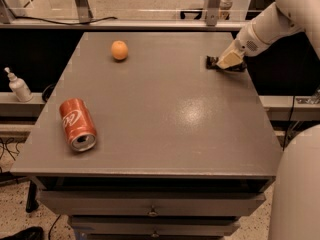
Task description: Pick rxbar chocolate
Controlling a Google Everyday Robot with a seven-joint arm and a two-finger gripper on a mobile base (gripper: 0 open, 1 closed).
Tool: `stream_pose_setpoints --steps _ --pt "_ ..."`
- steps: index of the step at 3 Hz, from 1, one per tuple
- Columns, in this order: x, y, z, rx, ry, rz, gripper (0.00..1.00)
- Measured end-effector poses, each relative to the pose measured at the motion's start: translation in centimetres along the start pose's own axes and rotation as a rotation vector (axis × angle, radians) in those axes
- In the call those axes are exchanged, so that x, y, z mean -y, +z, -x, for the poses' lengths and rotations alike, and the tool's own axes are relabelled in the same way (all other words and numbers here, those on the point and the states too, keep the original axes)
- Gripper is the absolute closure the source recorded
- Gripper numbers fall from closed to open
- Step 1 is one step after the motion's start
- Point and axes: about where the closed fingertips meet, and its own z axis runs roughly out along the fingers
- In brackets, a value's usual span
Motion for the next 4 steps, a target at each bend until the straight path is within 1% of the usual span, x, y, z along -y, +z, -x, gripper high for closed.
stream_pose_setpoints --steps 1,2,3,4 --pt "-0.6 -0.5 -0.7 -0.015 0.007 0.008 0.87" --pt "-1.4 -0.7 -1.0 -0.024 0.011 0.021 1.0" --pt "-1.7 -1.7 -0.3 -0.012 0.006 0.018 1.0" --pt "-1.1 -4.0 1.5 0.028 -0.012 -0.01 1.0"
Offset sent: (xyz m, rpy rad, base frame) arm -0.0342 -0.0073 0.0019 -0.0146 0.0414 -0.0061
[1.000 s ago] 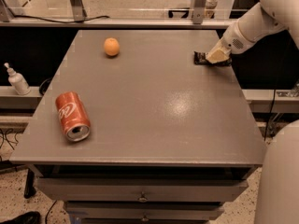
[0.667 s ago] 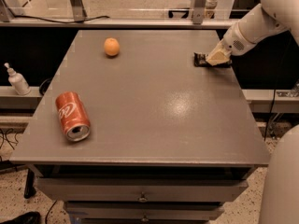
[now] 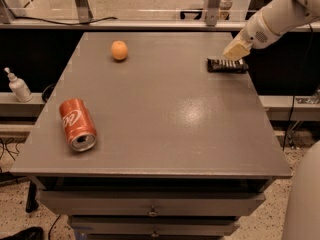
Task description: Pick rxbar chocolate
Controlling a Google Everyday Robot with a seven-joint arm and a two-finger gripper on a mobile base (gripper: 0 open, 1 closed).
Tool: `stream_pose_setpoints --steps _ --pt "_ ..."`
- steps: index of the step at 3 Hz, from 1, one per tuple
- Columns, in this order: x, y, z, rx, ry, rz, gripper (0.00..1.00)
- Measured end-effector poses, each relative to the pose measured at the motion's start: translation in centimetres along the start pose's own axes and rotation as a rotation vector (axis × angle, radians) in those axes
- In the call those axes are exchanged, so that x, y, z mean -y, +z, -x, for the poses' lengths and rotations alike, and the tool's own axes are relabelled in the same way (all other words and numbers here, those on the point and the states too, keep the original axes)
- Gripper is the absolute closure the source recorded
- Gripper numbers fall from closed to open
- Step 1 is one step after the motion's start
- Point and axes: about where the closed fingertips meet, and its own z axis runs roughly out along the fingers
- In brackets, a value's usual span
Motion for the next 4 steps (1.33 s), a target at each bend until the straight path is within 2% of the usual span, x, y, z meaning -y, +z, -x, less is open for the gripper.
stream_pose_setpoints --steps 1,2,4 --pt "-0.1 -2.0 2.6 0.025 -0.046 -0.002 0.81" --pt "-0.4 -1.2 2.4 0.002 -0.044 0.019 0.59" --pt "-0.5 0.9 0.5 -0.054 -0.019 0.038 0.12"
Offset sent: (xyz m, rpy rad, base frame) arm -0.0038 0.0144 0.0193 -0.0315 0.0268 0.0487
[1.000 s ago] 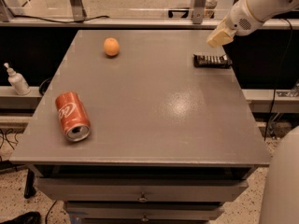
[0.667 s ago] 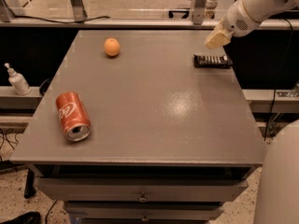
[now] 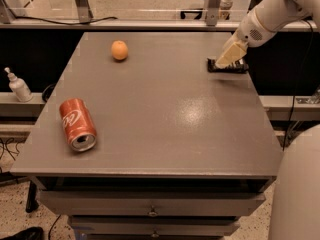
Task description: Pick rxbar chocolate
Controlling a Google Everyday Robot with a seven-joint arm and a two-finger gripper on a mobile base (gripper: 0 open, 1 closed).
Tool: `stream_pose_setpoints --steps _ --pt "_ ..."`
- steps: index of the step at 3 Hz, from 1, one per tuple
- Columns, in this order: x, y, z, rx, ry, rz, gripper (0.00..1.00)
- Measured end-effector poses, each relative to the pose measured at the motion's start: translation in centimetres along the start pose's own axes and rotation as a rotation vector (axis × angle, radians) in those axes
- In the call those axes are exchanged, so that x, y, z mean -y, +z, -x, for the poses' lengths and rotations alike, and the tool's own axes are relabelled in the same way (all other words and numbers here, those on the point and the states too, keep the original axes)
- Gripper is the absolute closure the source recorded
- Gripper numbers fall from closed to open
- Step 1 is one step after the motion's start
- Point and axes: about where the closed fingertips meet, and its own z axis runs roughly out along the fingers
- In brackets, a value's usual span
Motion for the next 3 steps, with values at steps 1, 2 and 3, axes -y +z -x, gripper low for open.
stream_pose_setpoints --steps 1,2,3 --pt "-0.1 1.0 -0.4 -0.016 0.011 0.008 0.0" --pt "-0.2 2.4 -0.8 -0.034 0.029 0.02 0.0" --pt "-0.3 3.7 -1.4 -0.058 0.05 0.032 0.0"
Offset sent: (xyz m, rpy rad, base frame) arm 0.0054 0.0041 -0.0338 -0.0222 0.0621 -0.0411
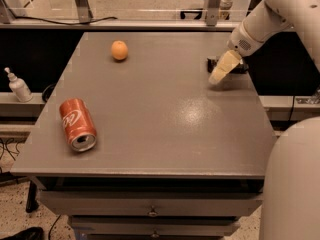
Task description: Pick rxbar chocolate
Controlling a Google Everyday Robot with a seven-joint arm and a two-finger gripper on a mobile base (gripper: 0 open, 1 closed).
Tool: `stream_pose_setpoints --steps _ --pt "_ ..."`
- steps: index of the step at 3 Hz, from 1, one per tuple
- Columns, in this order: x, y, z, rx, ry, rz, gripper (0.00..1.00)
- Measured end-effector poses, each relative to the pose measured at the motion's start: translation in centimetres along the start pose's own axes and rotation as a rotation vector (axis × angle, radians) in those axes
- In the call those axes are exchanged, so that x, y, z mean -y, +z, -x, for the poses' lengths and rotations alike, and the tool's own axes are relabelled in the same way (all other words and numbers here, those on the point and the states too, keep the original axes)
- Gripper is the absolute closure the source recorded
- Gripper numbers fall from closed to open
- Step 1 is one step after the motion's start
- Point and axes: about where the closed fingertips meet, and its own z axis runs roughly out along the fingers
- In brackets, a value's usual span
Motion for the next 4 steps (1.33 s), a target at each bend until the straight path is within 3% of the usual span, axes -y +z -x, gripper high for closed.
stream_pose_setpoints --steps 1,4 --pt "-0.2 1.1 -0.6 -0.014 0.014 0.013 0.17" --pt "-0.1 0.5 -0.5 -0.019 0.03 0.021 0.87"
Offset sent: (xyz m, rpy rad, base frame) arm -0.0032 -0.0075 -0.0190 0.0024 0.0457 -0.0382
